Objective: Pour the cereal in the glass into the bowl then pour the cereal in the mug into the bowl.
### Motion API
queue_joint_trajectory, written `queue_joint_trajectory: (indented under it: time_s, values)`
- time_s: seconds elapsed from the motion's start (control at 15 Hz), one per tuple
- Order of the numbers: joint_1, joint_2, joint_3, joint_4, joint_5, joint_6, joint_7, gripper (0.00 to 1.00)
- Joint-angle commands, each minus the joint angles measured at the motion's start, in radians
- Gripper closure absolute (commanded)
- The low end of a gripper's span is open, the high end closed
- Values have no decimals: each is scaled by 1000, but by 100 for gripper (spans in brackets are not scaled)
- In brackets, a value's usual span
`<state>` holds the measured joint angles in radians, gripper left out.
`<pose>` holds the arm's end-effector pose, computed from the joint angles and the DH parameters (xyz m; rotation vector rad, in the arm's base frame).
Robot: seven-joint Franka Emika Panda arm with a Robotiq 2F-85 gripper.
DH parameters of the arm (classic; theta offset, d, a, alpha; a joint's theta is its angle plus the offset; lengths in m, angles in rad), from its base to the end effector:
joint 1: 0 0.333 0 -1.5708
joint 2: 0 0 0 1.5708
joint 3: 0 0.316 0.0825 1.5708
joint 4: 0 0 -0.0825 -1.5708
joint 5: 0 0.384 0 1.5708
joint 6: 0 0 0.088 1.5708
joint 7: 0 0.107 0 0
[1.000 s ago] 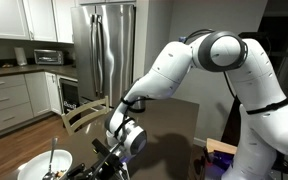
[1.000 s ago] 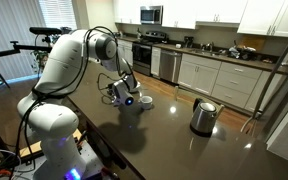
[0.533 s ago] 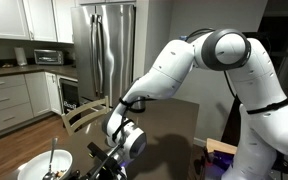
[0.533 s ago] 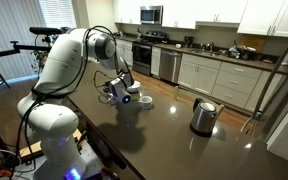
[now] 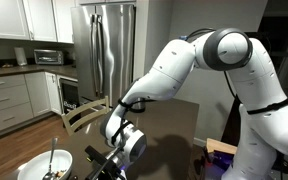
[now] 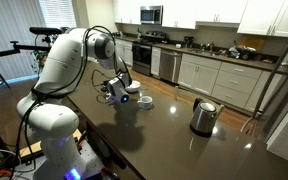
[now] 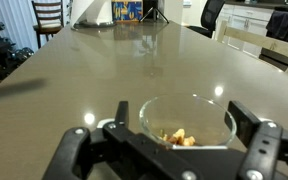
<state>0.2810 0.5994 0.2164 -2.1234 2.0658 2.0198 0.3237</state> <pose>0.4652 0.3146 0.1402 -1.1715 1.3768 1.0520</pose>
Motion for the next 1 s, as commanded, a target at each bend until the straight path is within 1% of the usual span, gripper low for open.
queue_joint_trajectory:
  time_s: [0.0, 0.33, 0.4, 0.47, 0.6, 0.93]
  values:
    - [5, -7, 5, -1, -25, 5, 42, 0]
    - [17, 16, 6, 17, -48, 2, 32, 0]
    - [19, 18, 6, 19, -53, -1, 29, 11]
    - [21, 21, 6, 21, -58, -3, 25, 28]
    - [23, 21, 7, 20, -63, -9, 20, 40]
    - [23, -10, 6, 1, -64, -2, 25, 40]
